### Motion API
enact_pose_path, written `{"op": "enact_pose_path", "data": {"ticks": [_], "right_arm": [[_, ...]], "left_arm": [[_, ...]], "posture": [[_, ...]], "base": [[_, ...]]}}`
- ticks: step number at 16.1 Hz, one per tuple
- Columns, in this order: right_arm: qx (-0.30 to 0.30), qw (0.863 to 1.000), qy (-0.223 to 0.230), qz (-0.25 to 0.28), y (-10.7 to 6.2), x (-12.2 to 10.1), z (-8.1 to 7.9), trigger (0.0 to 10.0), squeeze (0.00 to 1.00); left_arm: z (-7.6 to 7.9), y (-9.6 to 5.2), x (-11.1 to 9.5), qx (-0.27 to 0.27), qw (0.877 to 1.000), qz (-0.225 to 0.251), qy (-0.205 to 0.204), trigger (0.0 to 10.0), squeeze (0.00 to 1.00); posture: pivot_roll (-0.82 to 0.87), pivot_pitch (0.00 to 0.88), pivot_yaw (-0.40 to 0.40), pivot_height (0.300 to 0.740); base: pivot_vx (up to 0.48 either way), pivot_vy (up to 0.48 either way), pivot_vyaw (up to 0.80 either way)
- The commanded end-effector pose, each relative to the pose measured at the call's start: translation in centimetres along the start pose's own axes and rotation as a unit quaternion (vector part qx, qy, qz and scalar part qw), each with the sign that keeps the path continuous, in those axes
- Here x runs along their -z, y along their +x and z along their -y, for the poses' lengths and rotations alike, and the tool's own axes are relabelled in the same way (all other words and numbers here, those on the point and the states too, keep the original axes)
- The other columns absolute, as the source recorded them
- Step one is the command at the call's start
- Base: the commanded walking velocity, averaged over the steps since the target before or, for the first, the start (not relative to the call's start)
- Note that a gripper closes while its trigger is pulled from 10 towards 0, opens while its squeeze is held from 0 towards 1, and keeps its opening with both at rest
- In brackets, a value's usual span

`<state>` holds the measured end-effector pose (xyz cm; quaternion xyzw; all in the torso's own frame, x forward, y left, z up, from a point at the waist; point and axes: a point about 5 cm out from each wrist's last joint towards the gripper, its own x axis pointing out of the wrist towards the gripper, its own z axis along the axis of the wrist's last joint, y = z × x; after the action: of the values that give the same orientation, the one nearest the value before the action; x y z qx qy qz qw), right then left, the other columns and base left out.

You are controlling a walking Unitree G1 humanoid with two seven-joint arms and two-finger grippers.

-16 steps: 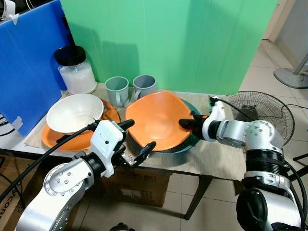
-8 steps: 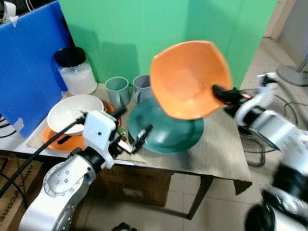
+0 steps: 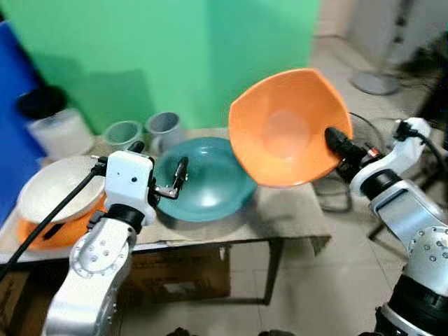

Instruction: Setting the table

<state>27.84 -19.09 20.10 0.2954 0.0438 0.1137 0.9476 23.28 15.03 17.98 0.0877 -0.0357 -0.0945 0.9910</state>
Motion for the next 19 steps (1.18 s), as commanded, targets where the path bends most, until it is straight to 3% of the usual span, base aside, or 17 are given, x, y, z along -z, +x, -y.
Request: {"op": "enact_pose_path", "data": {"ticks": [1, 4, 7, 13, 16, 19], "right_arm": [[-0.011, 0.999, -0.024, 0.034, 0.1, -0.9, -1.0, 10.0, 0.0], [0.046, 0.992, -0.097, 0.058, 0.3, -0.4, -0.7, 10.0, 0.0], [0.057, 0.994, -0.069, 0.06, 0.1, 0.2, -0.2, 10.0, 0.0], [0.115, 0.981, -0.129, 0.087, -0.9, 0.3, 1.2, 10.0, 0.0], [0.136, 0.977, -0.142, 0.086, -1.1, 0.2, 1.8, 10.0, 0.0], [0.152, 0.967, -0.191, 0.077, -1.3, 0.4, 2.0, 10.0, 0.0]], "left_arm": [[-0.2, -0.1, 0.2, -0.011, 1.0, -0.003, 0.003, 10.0, 0.0], [-0.2, 0.1, 0.3, -0.006, 1.0, -0.001, 0.014, 10.0, 0.0], [-0.7, 0.2, 0.4, -0.018, 0.999, -0.004, 0.026, 10.0, 0.0], [-0.7, 0.4, 0.7, -0.021, 1.0, -0.009, 0.006, 10.0, 0.0], [-0.8, 0.5, 0.6, -0.031, 0.999, -0.007, 0.01, 10.0, 0.0], [-1.0, 0.4, 0.8, -0.047, 0.999, -0.002, 0.025, 10.0, 0.0]], "posture": [[-0.06, 0.0, 0.097, 0.74], [-0.07, 0.0, 0.1, 0.74], [-0.06, 0.0, 0.094, 0.74], [-0.07, 0.0, 0.115, 0.74], [-0.07, 0.0, 0.102, 0.74], [-0.09, 0.0, 0.087, 0.74]], "base": [[0.0, 0.0, -0.8], [0.0, 0.0, -0.8], [0.0, 0.0, -0.8], [0.0, 0.0, -0.8], [0.0, 0.0, -0.8], [0.0, 0.0, -0.8]]}}
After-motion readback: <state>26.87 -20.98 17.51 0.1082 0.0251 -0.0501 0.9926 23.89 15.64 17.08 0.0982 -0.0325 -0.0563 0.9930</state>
